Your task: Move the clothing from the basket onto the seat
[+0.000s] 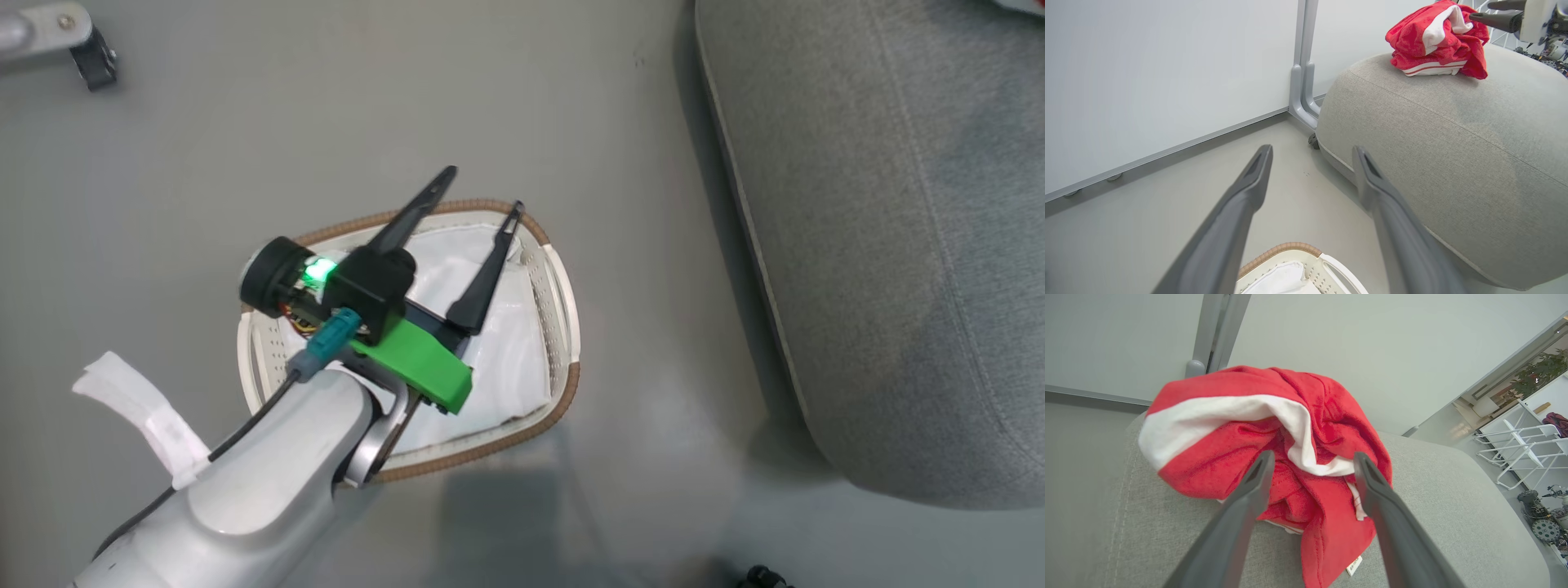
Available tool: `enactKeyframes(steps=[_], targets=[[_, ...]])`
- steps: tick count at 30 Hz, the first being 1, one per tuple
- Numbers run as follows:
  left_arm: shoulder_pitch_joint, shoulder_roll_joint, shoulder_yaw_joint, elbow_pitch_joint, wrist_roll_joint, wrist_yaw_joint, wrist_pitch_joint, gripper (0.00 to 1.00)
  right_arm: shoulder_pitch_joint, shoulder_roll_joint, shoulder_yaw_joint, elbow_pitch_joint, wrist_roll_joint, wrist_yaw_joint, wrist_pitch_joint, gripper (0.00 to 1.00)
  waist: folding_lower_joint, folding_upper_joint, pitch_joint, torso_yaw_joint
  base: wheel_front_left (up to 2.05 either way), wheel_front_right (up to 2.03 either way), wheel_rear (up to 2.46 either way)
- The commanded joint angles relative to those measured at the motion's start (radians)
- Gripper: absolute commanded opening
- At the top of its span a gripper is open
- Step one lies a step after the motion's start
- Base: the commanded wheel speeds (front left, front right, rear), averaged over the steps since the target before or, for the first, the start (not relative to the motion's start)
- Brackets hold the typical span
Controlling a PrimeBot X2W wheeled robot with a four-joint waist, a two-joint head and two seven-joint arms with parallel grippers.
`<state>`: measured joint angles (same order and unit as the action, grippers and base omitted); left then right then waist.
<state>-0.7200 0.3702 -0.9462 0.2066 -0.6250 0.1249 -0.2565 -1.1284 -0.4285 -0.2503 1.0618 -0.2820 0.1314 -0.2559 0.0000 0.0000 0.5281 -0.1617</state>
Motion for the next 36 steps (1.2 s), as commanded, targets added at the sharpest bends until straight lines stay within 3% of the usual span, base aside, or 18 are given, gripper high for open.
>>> enactKeyframes(steps=[1,13,21,27,36], targets=[[0.035,0.011,0.033,0.018,-0.015,0.008,-0.008,1.00,0.020,0.014,0.025,-0.004,0.032,-0.001,-0.009,1.00,0.0000,0.0000,-0.106,0.002,0.00,0.00,0.00],[0.271,-0.009,0.319,0.016,0.004,0.030,-0.008,1.00,0.177,0.143,0.141,-0.095,0.181,-0.001,-0.010,1.00,0.0000,0.0000,-0.316,0.092,0.00,0.00,0.00],[0.473,-0.058,0.502,0.020,0.050,0.015,-0.008,1.00,0.443,0.266,0.147,-0.346,0.288,-0.001,-0.009,1.00,0.0000,0.0000,-0.395,0.158,0.00,0.00,0.00],[0.583,-0.115,0.621,0.005,0.069,-0.003,-0.008,1.00,0.651,0.341,0.156,-0.524,0.308,-0.001,-0.009,1.00,0.0000,0.0000,-0.427,0.184,0.00,0.00,0.00],[0.705,-0.165,0.727,-0.008,0.125,-0.052,-0.008,1.00,0.884,0.376,0.212,-0.712,0.365,-0.001,-0.009,1.00,0.0000,0.0000,-0.464,0.188,0.00,0.00,0.00]])
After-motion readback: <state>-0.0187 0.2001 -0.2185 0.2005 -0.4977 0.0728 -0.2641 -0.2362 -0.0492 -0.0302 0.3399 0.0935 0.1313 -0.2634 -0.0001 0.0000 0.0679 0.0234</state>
